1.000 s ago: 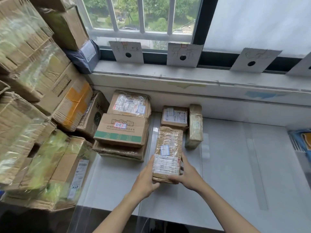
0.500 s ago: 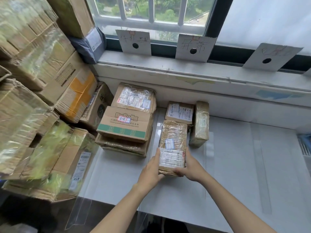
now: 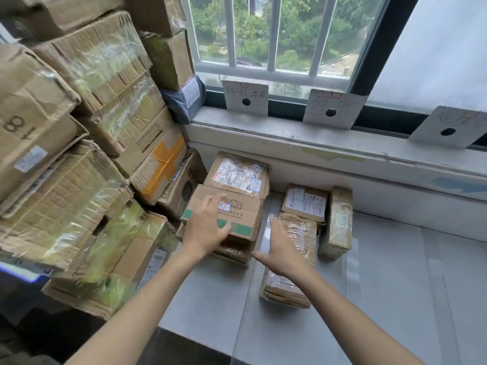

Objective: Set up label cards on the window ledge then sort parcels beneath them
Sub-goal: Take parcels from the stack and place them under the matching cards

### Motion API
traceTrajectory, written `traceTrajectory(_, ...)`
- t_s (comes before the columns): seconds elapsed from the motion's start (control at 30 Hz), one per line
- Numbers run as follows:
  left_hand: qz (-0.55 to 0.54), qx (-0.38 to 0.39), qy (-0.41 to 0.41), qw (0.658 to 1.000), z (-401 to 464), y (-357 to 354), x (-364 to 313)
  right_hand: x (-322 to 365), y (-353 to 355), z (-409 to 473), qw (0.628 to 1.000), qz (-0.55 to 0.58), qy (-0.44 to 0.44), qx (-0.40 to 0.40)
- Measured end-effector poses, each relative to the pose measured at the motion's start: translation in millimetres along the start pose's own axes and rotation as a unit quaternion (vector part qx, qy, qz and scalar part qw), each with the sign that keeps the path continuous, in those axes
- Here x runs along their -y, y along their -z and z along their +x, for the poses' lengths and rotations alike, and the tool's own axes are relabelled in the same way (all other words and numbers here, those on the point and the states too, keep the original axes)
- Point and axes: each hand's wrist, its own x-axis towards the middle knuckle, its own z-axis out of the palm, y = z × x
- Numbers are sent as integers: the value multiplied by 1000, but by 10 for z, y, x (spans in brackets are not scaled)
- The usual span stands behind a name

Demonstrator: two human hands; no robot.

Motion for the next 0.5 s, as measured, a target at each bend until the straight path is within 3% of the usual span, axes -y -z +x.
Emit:
traceTrajectory(0.13, 32, 100, 157, 982, 250, 123, 543, 237, -113, 106, 999, 44, -6, -3)
traceTrajectory(0.23, 28, 167, 191, 967, 248, 46, 769, 286, -131, 126, 998, 48, -25, 17)
traceTrajectory(0.37, -35, 147, 164, 975, 164, -54, 785, 316, -80, 153, 997, 48, -34, 40)
traceTrajectory(0.5, -63, 52, 129, 988, 5, -47, 674, 367, 9, 86, 999, 38, -27, 22)
